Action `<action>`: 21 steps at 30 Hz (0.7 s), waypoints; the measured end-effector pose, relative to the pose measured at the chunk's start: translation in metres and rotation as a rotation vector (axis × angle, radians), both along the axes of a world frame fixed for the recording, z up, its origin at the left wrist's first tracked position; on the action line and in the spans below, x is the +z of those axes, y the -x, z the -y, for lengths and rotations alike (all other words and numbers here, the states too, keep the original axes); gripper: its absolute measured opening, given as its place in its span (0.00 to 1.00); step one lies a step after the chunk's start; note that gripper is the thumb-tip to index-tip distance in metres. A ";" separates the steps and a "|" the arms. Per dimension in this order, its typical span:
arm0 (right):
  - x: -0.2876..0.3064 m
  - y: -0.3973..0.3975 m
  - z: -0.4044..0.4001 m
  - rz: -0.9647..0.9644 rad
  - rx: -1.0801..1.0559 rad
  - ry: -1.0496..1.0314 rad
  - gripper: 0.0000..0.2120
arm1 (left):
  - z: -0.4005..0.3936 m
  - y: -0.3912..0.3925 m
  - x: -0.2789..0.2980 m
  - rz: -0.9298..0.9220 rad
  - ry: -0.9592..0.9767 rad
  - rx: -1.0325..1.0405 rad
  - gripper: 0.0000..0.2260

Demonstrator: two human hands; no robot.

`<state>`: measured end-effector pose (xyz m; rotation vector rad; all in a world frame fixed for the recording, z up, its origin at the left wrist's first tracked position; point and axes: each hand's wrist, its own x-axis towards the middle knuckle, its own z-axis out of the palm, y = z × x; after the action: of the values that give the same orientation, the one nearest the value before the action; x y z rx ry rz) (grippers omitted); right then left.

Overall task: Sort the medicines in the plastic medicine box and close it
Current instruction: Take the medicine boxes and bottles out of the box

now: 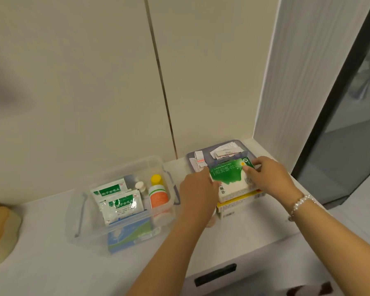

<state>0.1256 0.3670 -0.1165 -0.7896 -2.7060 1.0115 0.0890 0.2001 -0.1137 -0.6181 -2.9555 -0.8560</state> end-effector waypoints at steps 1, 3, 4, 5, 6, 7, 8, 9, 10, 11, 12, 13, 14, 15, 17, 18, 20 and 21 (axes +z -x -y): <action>-0.003 0.001 0.000 0.039 0.006 -0.034 0.06 | -0.001 0.001 -0.002 -0.004 0.039 -0.007 0.13; -0.005 0.003 0.000 0.090 0.013 -0.116 0.11 | -0.003 0.001 -0.003 -0.026 0.101 -0.014 0.14; -0.006 0.003 0.000 0.100 0.014 -0.139 0.12 | -0.004 0.001 -0.004 -0.037 0.119 -0.017 0.15; -0.006 0.004 -0.001 0.104 0.018 -0.145 0.13 | -0.005 0.001 -0.004 -0.044 0.129 -0.020 0.17; -0.006 0.003 -0.001 0.108 0.025 -0.143 0.13 | -0.005 0.001 -0.004 -0.046 0.132 -0.021 0.18; -0.006 0.003 0.000 0.116 0.031 -0.143 0.13 | -0.004 0.002 -0.004 -0.042 0.118 -0.020 0.19; -0.006 0.002 0.001 0.125 0.029 -0.152 0.13 | -0.003 0.001 -0.003 -0.034 0.084 -0.015 0.19; -0.005 0.002 0.003 0.125 0.018 -0.172 0.14 | 0.000 0.002 -0.001 -0.026 0.034 -0.011 0.19; -0.003 0.003 0.005 0.111 0.003 -0.198 0.15 | 0.002 0.002 0.000 -0.026 -0.027 -0.008 0.18; -0.002 0.003 0.007 0.082 -0.006 -0.217 0.16 | 0.006 0.004 0.002 -0.035 -0.089 -0.004 0.18; 0.000 0.003 0.010 0.040 -0.002 -0.211 0.17 | 0.010 0.005 0.005 -0.052 -0.146 0.002 0.16; 0.002 0.004 0.014 -0.012 0.012 -0.178 0.18 | 0.015 0.007 0.008 -0.073 -0.195 0.012 0.15; 0.004 0.004 0.020 -0.063 0.031 -0.130 0.18 | 0.021 0.009 0.012 -0.090 -0.240 0.026 0.14; 0.006 0.005 0.026 -0.110 0.056 -0.084 0.17 | 0.028 0.011 0.015 -0.104 -0.281 0.043 0.12; 0.010 0.006 0.041 -0.182 0.108 -0.026 0.14 | 0.042 0.017 0.020 -0.121 -0.326 0.076 0.10; 0.012 0.008 0.048 -0.208 0.130 -0.011 0.12 | 0.050 0.020 0.022 -0.117 -0.330 0.091 0.10; 0.015 0.011 0.061 -0.245 0.170 0.003 0.11 | 0.066 0.027 0.024 -0.076 -0.337 0.118 0.10; 0.017 0.014 0.068 -0.260 0.192 0.012 0.11 | 0.074 0.029 0.025 -0.049 -0.347 0.130 0.10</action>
<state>0.1120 0.2993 -0.0999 -0.3731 -2.5873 1.0847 0.0597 0.1260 -0.0883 -0.4164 -2.6716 -1.2755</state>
